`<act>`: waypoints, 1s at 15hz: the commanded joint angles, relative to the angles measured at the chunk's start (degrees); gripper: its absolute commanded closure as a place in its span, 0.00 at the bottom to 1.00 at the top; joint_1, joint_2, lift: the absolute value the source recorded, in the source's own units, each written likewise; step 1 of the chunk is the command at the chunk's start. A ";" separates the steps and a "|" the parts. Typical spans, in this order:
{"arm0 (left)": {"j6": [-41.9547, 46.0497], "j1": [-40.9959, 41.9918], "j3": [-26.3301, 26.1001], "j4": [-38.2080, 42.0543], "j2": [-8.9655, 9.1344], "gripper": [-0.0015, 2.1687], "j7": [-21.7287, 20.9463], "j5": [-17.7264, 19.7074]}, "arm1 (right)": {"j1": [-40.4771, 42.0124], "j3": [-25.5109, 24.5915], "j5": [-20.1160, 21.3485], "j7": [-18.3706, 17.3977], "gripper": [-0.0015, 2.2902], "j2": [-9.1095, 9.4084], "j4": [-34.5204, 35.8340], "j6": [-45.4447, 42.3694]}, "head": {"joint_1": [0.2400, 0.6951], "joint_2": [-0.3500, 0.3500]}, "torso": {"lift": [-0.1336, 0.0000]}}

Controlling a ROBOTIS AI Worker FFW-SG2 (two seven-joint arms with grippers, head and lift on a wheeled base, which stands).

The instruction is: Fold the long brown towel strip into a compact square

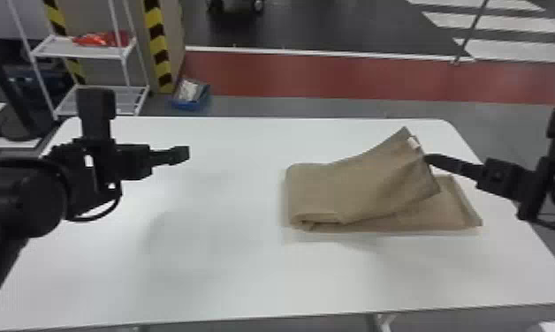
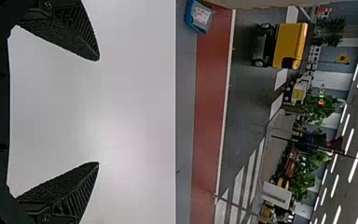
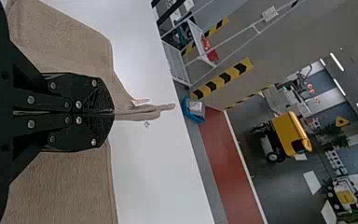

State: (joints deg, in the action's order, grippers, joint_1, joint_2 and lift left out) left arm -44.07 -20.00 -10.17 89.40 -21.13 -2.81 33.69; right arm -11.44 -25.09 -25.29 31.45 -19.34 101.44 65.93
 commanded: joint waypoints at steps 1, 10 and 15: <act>-0.55 -0.04 -0.55 -0.02 0.22 0.04 0.08 -0.30 | 1.59 -4.18 -2.66 0.01 0.53 -3.69 -0.89 -2.69 | 0.94 0.31 | 0.10; -3.53 2.42 -1.08 1.65 0.39 0.04 0.43 -1.26 | 4.67 -6.11 1.65 0.89 0.52 -5.97 -6.52 -8.31 | 1.00 0.14 | 0.10; -4.24 4.27 -0.20 3.32 -0.66 0.04 0.34 -1.26 | 3.70 -2.77 12.72 -0.25 0.00 -4.04 -12.94 -21.67 | 1.00 0.11 | 0.10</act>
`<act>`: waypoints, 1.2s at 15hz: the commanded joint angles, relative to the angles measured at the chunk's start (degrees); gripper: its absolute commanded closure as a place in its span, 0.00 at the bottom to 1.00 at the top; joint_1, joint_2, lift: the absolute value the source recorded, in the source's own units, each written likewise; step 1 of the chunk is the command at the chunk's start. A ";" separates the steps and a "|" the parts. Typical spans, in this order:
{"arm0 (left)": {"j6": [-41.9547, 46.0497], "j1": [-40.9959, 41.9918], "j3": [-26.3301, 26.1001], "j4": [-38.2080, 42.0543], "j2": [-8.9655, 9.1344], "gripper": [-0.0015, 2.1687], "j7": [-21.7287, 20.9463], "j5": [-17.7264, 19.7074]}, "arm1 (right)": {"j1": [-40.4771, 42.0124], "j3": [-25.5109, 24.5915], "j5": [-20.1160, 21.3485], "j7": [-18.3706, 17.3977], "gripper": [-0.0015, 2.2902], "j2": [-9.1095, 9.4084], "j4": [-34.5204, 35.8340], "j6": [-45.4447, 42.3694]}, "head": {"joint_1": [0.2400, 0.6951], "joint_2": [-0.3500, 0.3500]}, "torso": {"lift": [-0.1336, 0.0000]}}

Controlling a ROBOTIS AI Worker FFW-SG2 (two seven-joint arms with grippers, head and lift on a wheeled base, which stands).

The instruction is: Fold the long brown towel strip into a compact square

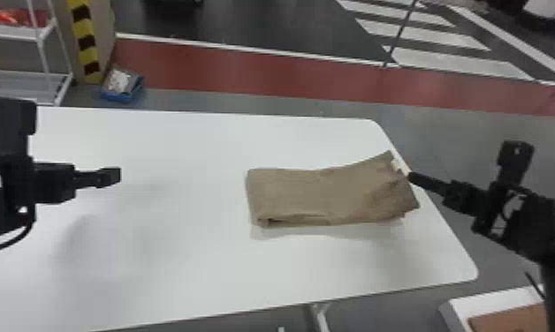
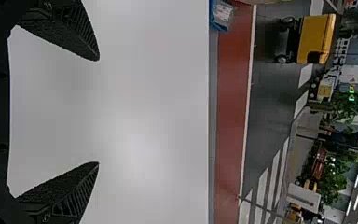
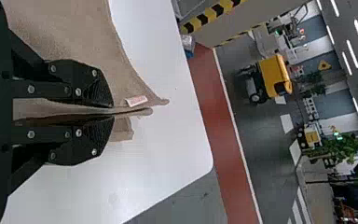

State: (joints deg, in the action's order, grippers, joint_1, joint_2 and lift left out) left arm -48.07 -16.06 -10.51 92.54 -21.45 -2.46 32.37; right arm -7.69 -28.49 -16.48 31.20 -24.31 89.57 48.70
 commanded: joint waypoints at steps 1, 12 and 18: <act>-0.23 0.51 0.49 0.45 -0.52 0.04 -0.17 0.15 | 0.13 0.01 5.15 0.18 0.00 1.46 -0.98 -5.32 | 1.00 0.11 | 0.10; 0.47 1.38 -6.27 2.47 4.49 0.04 1.06 1.38 | 9.80 -8.34 5.15 1.93 0.03 1.10 3.06 -12.88 | 1.00 0.00 | 0.10; 2.93 1.91 -5.13 3.08 4.75 0.04 1.58 1.38 | 12.70 -7.46 2.42 4.92 0.67 2.86 7.46 -9.37 | 1.00 0.00 | 0.10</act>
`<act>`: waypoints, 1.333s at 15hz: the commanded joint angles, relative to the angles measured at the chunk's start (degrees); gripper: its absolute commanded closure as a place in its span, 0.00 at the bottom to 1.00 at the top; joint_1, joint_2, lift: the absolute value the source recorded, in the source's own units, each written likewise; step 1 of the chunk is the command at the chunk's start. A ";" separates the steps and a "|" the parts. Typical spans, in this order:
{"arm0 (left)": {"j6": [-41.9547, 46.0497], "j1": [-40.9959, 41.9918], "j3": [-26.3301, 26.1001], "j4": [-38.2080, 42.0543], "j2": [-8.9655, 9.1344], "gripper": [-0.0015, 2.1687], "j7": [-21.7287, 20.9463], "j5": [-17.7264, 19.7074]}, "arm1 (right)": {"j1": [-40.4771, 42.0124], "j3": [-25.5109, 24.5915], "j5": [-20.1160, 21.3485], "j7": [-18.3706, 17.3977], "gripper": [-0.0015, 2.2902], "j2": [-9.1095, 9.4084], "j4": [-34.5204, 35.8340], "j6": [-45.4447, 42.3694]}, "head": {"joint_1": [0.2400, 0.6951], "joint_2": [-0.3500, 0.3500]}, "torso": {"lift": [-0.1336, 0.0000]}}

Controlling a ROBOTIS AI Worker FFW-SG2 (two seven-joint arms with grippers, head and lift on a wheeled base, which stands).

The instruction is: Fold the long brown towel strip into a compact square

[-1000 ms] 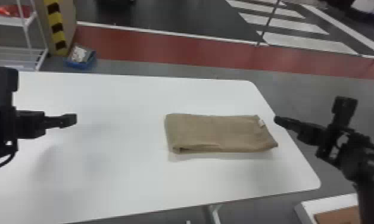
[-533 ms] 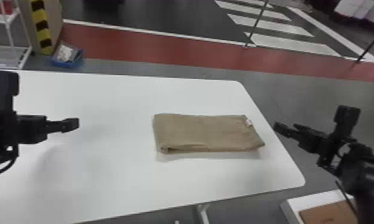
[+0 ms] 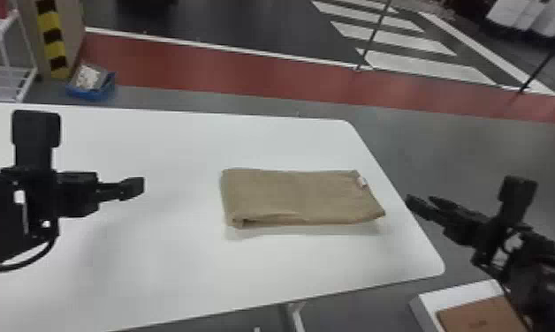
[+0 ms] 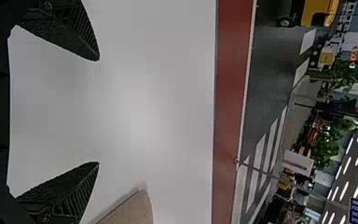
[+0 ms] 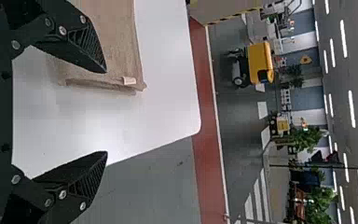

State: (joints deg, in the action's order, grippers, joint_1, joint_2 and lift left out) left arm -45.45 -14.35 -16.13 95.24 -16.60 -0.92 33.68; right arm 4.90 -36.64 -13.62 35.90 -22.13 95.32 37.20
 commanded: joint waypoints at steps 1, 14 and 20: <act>0.31 0.82 1.19 1.17 -0.45 0.04 0.04 0.07 | 0.02 1.66 -0.26 0.14 0.86 0.86 2.59 4.42 | 1.00 0.00 | 0.10; 18.07 5.47 6.29 4.16 -3.53 0.04 3.29 -1.78 | -7.98 17.74 10.55 -1.09 0.92 9.47 4.09 16.55 | 1.00 0.25 | 0.10; 18.42 5.65 6.46 4.25 -3.53 0.04 3.29 -1.60 | -12.46 22.31 12.66 -2.58 0.92 10.53 -0.39 18.66 | 1.00 0.31 | 0.10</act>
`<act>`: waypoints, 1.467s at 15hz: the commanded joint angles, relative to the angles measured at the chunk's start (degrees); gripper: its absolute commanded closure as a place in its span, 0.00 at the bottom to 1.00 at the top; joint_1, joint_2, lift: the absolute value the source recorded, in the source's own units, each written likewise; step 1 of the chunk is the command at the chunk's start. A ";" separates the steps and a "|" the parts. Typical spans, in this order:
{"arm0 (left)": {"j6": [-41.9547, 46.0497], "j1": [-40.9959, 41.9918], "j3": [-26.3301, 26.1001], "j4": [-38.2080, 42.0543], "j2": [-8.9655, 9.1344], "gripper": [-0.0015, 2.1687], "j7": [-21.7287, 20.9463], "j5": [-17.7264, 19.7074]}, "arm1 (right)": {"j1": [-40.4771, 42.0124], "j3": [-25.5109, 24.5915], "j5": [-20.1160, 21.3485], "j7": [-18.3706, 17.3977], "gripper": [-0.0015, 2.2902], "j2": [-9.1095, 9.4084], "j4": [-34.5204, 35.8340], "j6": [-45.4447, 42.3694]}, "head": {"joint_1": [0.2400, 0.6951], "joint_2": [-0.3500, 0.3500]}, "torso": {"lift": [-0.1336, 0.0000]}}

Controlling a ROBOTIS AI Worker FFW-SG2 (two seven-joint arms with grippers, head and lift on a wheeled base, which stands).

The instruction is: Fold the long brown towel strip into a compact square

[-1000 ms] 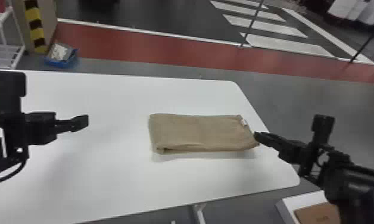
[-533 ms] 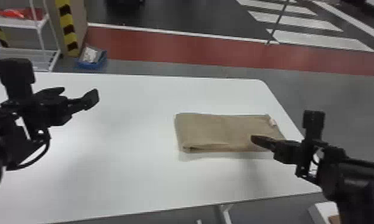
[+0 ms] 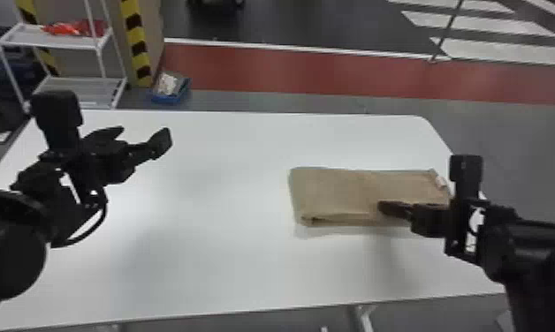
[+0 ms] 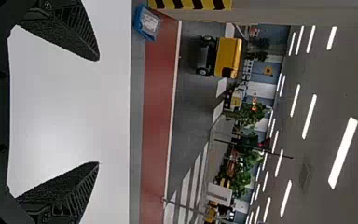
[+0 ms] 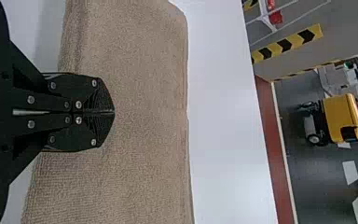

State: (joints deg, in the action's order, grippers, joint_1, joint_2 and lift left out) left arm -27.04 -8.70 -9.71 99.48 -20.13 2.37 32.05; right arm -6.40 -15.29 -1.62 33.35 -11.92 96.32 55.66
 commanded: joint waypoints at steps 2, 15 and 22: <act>-0.35 0.00 0.13 0.01 -0.35 0.04 -0.08 0.21 | -2.48 1.76 0.74 -0.04 0.92 0.59 -2.90 0.21 | 1.00 0.32 | 0.10; -0.17 0.88 1.80 0.01 -0.53 0.04 -1.05 0.74 | -11.89 9.76 0.65 -1.89 0.92 3.40 -12.48 1.96 | 1.00 0.44 | 0.10; 0.00 1.76 3.03 0.19 -0.88 0.04 -1.40 0.91 | -16.02 12.92 0.65 -2.42 0.92 5.95 -18.37 1.26 | 1.00 0.52 | 0.10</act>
State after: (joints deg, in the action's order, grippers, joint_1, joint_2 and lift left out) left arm -27.08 -6.95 -6.79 99.67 -21.00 0.96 32.95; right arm -21.75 -2.66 -0.89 30.93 -6.49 79.07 57.12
